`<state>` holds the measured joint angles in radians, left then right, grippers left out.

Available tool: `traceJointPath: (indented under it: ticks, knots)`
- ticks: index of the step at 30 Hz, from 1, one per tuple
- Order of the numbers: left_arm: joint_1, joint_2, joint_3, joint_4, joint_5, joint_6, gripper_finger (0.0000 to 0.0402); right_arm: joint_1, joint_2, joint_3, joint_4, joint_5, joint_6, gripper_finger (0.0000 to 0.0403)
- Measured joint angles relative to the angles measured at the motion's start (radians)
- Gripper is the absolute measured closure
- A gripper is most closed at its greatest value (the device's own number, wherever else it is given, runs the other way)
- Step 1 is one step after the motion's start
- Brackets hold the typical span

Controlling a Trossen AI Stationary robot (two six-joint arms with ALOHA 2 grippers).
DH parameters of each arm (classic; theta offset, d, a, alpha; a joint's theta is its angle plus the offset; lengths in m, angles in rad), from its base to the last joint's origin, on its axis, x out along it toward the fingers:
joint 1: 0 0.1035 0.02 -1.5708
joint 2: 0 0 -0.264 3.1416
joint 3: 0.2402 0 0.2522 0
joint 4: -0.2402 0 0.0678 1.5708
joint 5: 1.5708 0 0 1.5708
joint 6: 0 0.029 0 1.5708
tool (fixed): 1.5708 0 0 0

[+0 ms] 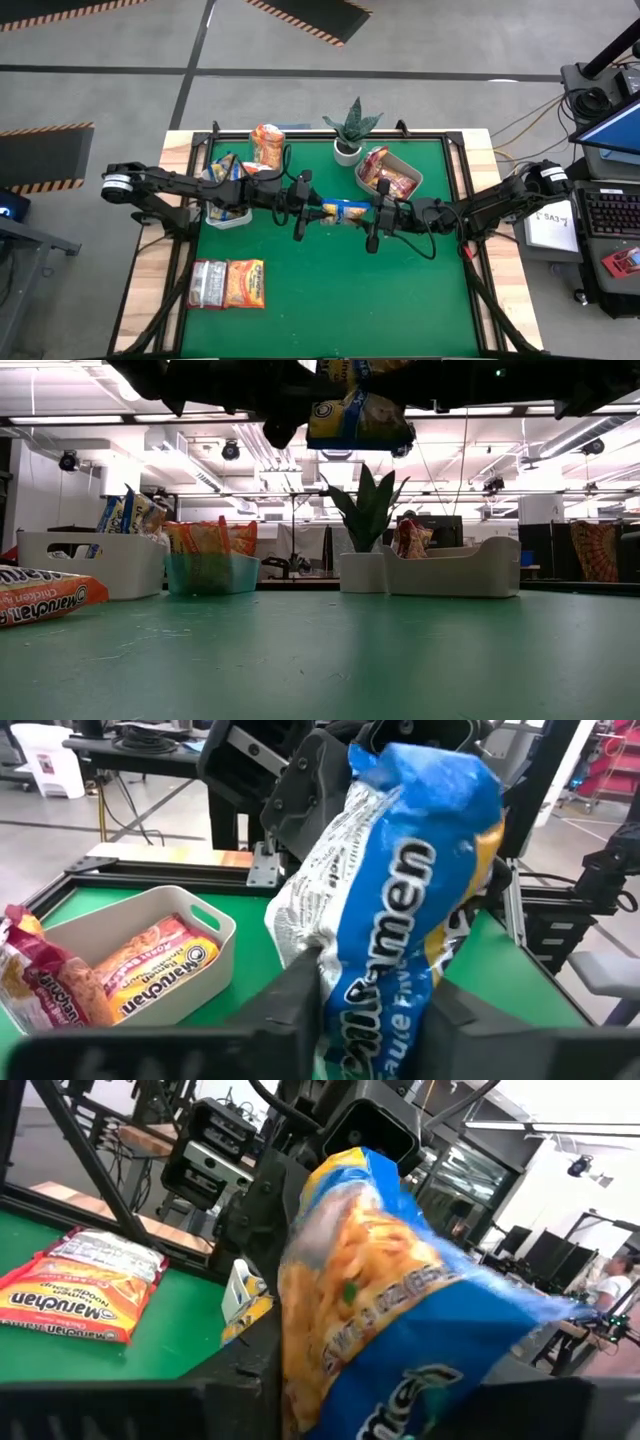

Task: Sort Maruchan noodles
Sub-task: Put the blue noodle pack into the white bin

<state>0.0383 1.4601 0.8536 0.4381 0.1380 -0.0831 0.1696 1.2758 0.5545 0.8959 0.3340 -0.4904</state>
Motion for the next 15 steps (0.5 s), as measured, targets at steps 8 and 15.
traceJointPath:
  ticks: [8,15]
  knots:
    - [0.001,-0.057,0.004,-0.100,-0.001,-0.006,0.0385,0.000,-0.033,0.000,-0.003,0.007,0.029,0.0226]
    - [-0.002,-0.180,0.132,-0.560,-0.075,-0.011,0.0389,0.000,-0.120,0.000,-0.045,0.074,0.060,0.0218]
